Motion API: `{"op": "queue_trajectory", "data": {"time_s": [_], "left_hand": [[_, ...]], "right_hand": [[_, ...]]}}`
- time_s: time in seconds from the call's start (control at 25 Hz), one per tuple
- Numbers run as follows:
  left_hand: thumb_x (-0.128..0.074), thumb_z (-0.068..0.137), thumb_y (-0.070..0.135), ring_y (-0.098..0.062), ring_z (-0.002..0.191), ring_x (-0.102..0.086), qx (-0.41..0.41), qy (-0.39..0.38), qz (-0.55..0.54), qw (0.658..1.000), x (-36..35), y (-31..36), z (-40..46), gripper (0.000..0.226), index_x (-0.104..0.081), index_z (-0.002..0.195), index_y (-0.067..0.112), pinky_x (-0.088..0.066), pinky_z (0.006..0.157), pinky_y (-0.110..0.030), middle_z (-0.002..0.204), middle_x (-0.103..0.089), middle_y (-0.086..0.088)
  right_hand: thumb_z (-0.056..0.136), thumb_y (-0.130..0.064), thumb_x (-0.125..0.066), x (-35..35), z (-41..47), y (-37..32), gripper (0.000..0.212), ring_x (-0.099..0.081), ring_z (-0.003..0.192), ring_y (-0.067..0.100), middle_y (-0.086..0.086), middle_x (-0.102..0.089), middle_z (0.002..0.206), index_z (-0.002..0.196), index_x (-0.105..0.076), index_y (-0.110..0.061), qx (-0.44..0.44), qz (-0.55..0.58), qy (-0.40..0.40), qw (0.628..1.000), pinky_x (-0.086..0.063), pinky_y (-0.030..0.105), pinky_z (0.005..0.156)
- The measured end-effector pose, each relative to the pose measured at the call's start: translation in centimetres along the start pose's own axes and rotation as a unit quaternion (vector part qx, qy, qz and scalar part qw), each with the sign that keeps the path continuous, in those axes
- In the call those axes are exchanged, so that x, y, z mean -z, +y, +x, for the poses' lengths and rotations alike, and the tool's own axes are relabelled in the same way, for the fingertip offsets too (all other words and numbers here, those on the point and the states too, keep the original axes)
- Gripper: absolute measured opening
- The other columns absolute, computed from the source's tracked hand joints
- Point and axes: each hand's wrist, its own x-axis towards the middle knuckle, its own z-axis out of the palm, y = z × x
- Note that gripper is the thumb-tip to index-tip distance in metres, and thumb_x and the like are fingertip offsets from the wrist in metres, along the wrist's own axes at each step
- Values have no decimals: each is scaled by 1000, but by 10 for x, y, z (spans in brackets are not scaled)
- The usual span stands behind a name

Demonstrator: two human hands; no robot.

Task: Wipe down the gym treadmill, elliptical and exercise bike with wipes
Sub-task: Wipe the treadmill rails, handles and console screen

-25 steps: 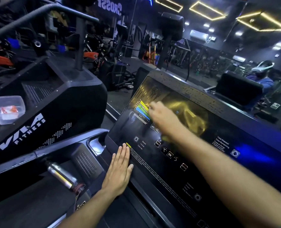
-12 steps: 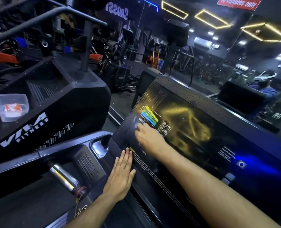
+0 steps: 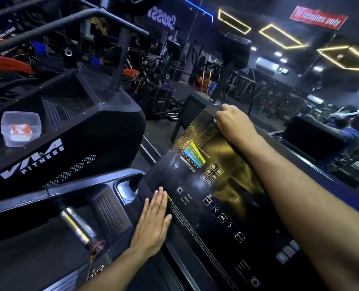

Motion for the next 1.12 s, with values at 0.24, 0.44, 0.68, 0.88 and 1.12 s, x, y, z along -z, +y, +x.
{"op": "queue_trajectory", "data": {"time_s": [0.24,0.44,0.68,0.88,1.12], "left_hand": [[-21,108,39,-11,157,4,-13,19,-25,999,-7,-11,7,62,-1,163,20,3,126,-35,171,9,9],[-23,108,36,-11,157,3,-21,23,-22,999,-6,-13,7,61,-2,163,19,3,126,-34,171,7,7],[-23,108,37,-11,157,5,-19,19,-36,999,-6,-12,6,62,0,163,21,5,126,-33,170,9,10],[-24,108,36,-12,157,5,-17,17,-34,999,-7,-14,7,62,0,163,21,2,126,-36,171,9,9],[-26,109,35,-15,158,0,-23,23,-27,999,-9,-18,7,61,-4,163,17,0,126,-37,171,5,5]], "right_hand": [[84,3,-64,-33,-39,-102,13,-58,97,31,15,-55,106,96,-64,-1,54,64,-90,992,-54,40,66],[95,1,-50,-42,-49,-129,23,-51,112,31,15,-50,122,116,-58,-2,167,35,-173,970,-50,39,80],[96,-2,-51,-7,16,-24,16,-55,103,29,14,-54,112,107,-63,0,27,-33,-51,998,-55,41,71],[89,7,-49,-8,35,-32,16,-58,97,39,20,-55,105,98,-62,3,-2,-11,-46,999,-54,49,70],[92,-1,-56,-63,-13,-154,21,-56,111,33,14,-52,118,113,-59,-3,71,65,-143,985,-54,44,82]]}}
